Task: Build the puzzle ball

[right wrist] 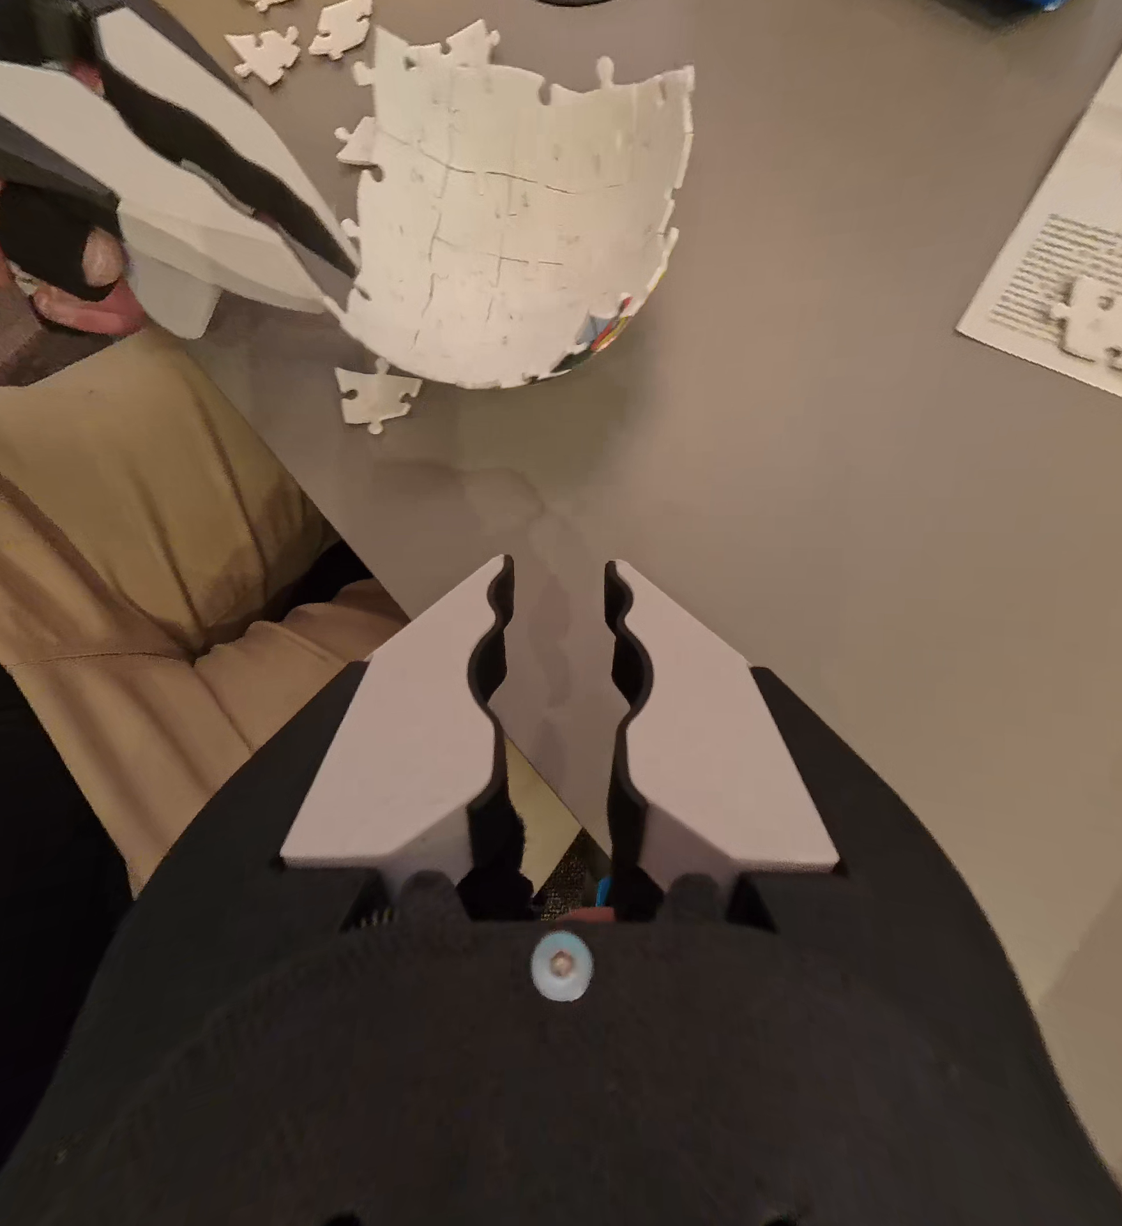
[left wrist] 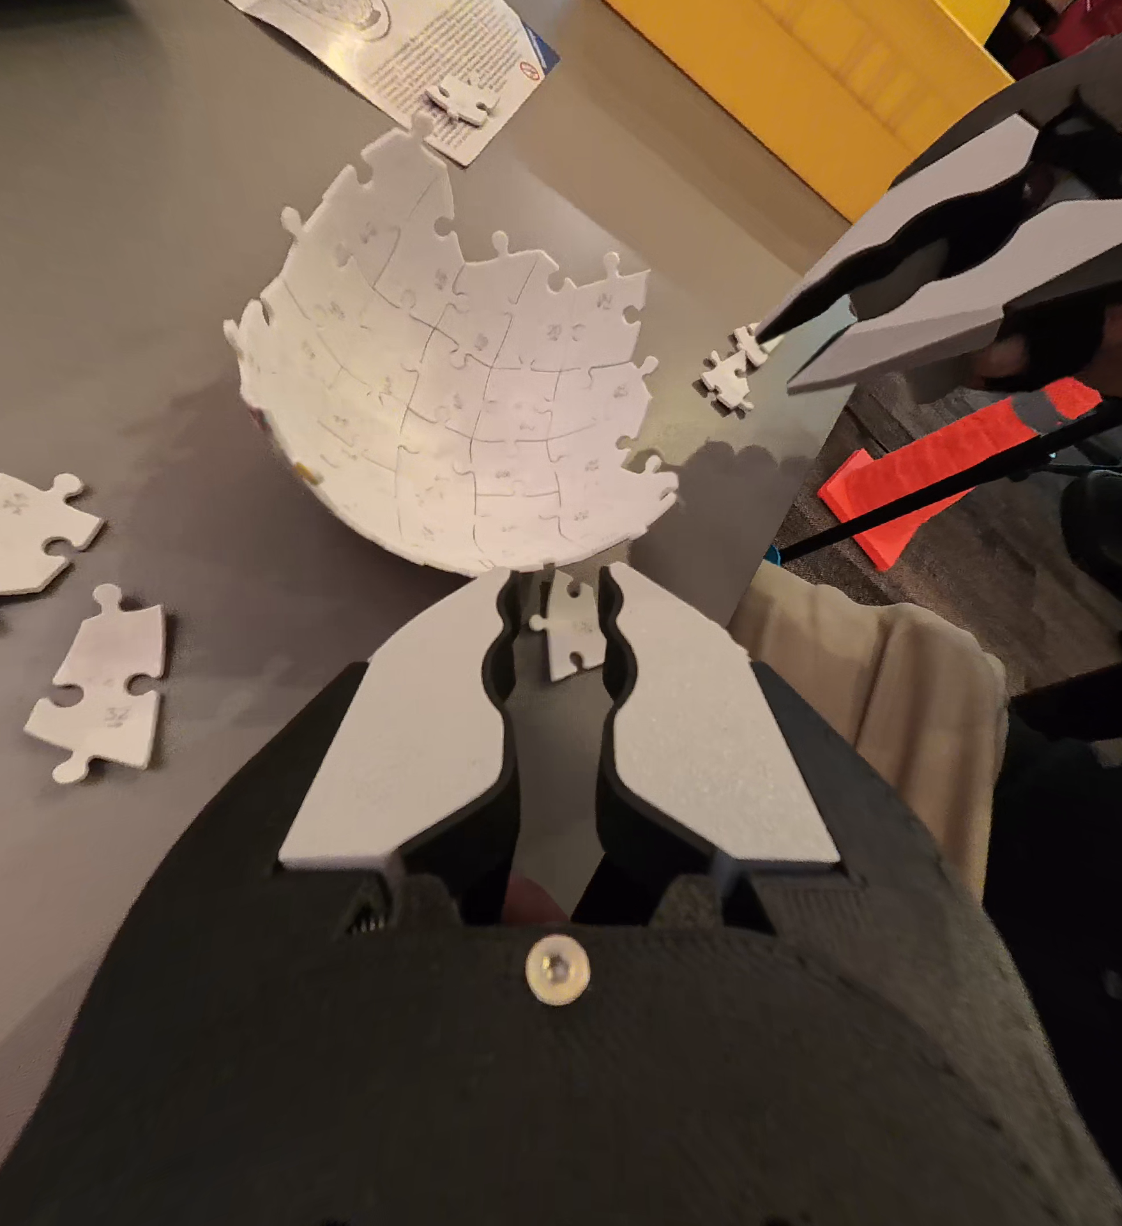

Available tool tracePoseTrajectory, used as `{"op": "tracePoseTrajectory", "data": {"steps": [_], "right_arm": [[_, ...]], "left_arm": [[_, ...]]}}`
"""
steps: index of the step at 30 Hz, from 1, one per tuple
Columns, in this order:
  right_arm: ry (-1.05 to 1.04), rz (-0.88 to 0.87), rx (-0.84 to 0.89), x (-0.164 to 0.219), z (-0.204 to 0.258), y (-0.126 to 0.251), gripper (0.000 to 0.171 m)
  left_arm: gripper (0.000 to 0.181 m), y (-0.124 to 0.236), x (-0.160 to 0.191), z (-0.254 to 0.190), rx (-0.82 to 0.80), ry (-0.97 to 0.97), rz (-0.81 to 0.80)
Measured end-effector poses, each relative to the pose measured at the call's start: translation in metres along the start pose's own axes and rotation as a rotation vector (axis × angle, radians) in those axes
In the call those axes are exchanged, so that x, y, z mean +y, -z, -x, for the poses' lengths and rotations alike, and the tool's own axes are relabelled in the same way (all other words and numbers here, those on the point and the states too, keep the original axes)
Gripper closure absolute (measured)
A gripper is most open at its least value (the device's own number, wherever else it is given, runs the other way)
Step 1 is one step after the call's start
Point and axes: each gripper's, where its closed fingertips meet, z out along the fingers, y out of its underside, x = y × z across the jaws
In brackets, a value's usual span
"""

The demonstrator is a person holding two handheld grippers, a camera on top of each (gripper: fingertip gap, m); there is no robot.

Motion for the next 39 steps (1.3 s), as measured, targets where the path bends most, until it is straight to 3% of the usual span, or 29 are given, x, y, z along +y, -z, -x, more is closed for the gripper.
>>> {"op": "tracePoseTrajectory", "data": {"steps": [12, 17, 28, 39], "right_arm": [[-0.002, -0.050, 0.176, 0.002, -0.051, 0.029, 0.142], [-0.062, -0.084, 0.167, 0.012, -0.068, 0.047, 0.142], [0.089, -0.070, 0.064, -0.002, -0.029, 0.011, 0.140], [0.104, -0.210, 0.256, -0.020, -0.057, 0.005, 0.142]], "left_arm": [[0.155, 0.016, -0.006, 0.016, -0.076, -0.006, -0.066], [0.151, 0.015, -0.006, 0.017, -0.070, -0.001, -0.073], [0.147, 0.019, -0.021, 0.021, -0.103, 0.013, -0.153], [0.146, 0.030, -0.025, 0.044, -0.161, 0.014, -0.190]]}}
